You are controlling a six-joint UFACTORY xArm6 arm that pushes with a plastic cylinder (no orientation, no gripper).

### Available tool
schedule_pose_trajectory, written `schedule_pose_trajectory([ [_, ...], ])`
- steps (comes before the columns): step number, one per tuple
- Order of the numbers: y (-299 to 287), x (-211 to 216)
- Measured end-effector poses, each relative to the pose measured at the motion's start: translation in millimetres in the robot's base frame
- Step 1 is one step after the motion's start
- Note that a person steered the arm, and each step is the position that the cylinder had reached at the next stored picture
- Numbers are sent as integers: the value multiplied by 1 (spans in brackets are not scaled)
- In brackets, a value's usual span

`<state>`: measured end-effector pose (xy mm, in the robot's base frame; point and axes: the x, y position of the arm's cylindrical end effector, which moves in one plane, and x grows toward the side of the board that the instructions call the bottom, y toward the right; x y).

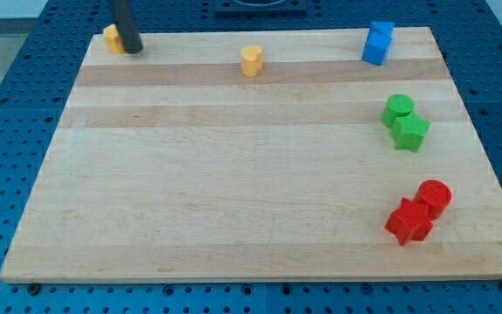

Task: Move the yellow heart to the red star

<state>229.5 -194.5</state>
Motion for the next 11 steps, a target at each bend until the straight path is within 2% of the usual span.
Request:
schedule_pose_trajectory([
  [1,83,0],
  [2,101,0],
  [3,156,19],
  [7,207,37],
  [9,211,90],
  [11,211,165],
])
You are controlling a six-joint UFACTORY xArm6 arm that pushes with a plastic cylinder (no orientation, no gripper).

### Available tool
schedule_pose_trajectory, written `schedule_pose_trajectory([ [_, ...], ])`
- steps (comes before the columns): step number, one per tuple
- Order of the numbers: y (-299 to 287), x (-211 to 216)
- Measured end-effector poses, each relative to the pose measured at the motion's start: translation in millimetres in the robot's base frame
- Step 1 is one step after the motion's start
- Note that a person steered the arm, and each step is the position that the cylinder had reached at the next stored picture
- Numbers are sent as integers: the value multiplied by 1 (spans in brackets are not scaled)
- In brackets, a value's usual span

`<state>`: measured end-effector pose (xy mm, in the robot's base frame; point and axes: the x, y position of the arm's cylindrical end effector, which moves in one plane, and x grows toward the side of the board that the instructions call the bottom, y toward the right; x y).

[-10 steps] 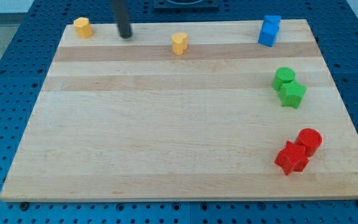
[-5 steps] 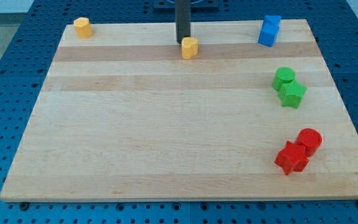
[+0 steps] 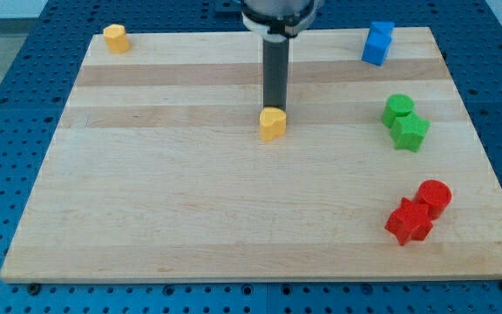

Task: Move the yellow heart to the red star

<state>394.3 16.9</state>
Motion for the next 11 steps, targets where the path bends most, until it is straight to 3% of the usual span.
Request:
schedule_pose_trajectory([
  [2,-19,65],
  [3,-72,66],
  [4,-83,72],
  [6,-39,85],
  [8,27,141],
  [11,73,162],
])
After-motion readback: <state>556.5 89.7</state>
